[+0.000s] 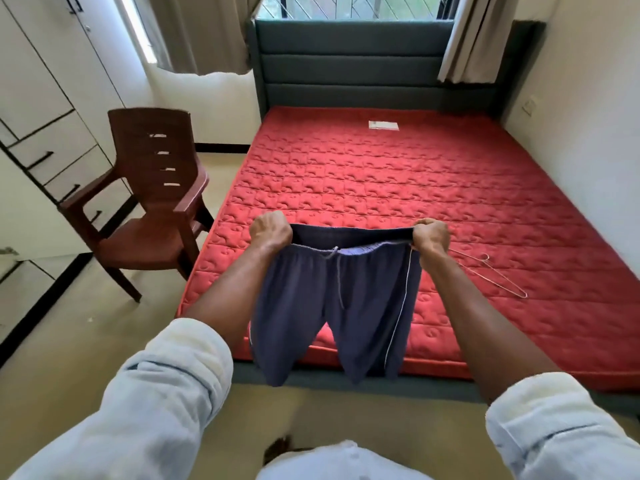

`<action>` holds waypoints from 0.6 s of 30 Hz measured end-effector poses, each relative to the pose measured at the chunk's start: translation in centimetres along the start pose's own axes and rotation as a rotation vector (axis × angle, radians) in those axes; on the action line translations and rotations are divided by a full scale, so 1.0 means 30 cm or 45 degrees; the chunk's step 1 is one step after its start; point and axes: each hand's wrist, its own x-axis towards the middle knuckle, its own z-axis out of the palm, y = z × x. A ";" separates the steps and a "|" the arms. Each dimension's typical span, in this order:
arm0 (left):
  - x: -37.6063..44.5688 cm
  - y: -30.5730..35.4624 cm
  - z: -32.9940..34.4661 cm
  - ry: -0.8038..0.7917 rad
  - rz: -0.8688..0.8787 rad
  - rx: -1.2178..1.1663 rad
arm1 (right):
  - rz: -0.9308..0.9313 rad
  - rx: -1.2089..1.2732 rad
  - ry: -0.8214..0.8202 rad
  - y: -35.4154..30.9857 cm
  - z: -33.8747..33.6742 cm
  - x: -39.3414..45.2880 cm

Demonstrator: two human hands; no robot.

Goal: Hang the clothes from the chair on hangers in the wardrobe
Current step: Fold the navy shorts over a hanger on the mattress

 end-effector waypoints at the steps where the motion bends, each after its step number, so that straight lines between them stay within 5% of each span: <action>1: -0.013 0.024 0.003 0.038 -0.003 0.007 | -0.013 -0.062 0.008 0.007 -0.024 0.015; 6: -0.053 0.061 -0.007 0.232 -0.089 -0.080 | -0.193 -0.173 0.068 0.064 -0.069 0.044; 11: -0.061 0.076 -0.059 0.217 -0.238 -0.370 | -0.256 -0.319 0.039 0.071 -0.112 0.092; 14: -0.031 0.065 -0.063 0.142 -0.329 -0.725 | 0.053 0.061 -0.089 0.034 -0.130 0.143; 18: 0.019 0.043 -0.038 -0.261 -0.231 -1.106 | 0.183 0.502 -0.363 0.004 -0.169 0.197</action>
